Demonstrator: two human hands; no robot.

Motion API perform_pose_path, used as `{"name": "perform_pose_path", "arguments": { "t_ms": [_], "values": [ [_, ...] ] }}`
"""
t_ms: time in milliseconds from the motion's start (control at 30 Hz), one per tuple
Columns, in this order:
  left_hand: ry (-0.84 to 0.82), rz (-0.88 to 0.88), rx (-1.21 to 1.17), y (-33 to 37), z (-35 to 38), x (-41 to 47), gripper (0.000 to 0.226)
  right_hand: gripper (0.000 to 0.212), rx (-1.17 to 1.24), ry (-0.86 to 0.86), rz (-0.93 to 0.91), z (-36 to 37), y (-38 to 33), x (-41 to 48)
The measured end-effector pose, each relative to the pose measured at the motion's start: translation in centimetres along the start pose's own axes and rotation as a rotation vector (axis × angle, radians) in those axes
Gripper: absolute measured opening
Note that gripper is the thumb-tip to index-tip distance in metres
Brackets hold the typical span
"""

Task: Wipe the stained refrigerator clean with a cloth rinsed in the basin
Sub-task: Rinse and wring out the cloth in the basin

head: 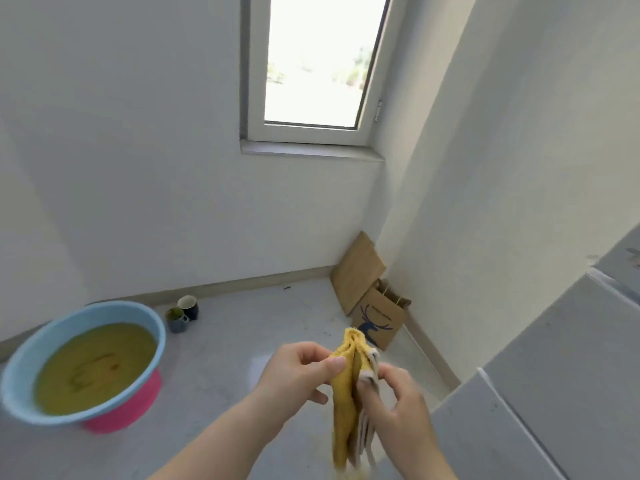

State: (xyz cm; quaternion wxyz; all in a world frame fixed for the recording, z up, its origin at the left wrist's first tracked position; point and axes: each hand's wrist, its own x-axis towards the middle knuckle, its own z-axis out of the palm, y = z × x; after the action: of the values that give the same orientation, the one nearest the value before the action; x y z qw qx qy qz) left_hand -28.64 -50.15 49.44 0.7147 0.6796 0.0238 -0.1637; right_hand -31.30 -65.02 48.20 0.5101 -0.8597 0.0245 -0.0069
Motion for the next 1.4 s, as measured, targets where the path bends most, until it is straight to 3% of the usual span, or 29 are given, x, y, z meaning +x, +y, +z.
{"name": "perform_pose_path", "arguments": {
  "t_ms": [167,433,533,600,700,833,1000,1167,1267,1333,1400],
  "values": [
    [0.185,0.066,0.052,0.8,-13.2,2.7,0.014,0.033,-0.106,-0.040,-0.062,11.5,-4.1,8.0],
    [0.593,-0.011,0.177,-2.0,-31.4,7.6,0.015,0.021,0.158,-0.512,0.243,25.2,-7.8,20.4],
    [0.691,-0.081,0.067,-4.1,-35.6,8.8,0.016,0.026,0.370,-0.665,0.448,30.4,-8.6,24.5],
    [0.781,-0.119,-0.053,-5.7,-37.5,9.2,0.019,0.018,0.476,-0.733,0.553,33.6,-9.1,26.8],
    [0.856,-0.141,-0.079,-8.4,-41.4,10.0,0.024,0.029,0.472,-0.812,0.578,40.0,-8.9,29.7],
    [0.936,-0.220,0.007,-14.7,-46.8,11.0,0.026,0.011,0.208,-0.844,0.515,50.3,-5.1,30.7],
    [1.050,-0.253,0.049,-25.4,-52.3,13.0,0.038,0.031,0.093,-0.847,0.460,61.6,1.4,30.0],
    [1.136,-0.194,0.143,-35.3,-57.2,14.9,0.034,0.039,0.107,-0.912,0.183,69.9,8.1,30.0],
    [0.984,-0.328,0.412,-39.9,-59.5,15.9,0.026,0.041,-0.067,-1.008,0.015,73.8,12.6,30.2],
    [0.830,-0.473,0.620,-43.4,-60.9,16.9,0.031,0.051,-0.340,-1.068,-0.123,76.5,16.2,30.2],
    [0.755,-0.544,0.766,-46.1,-62.2,18.4,0.040,0.054,-0.694,-1.020,-0.320,78.7,18.2,30.4]
  ]
}}
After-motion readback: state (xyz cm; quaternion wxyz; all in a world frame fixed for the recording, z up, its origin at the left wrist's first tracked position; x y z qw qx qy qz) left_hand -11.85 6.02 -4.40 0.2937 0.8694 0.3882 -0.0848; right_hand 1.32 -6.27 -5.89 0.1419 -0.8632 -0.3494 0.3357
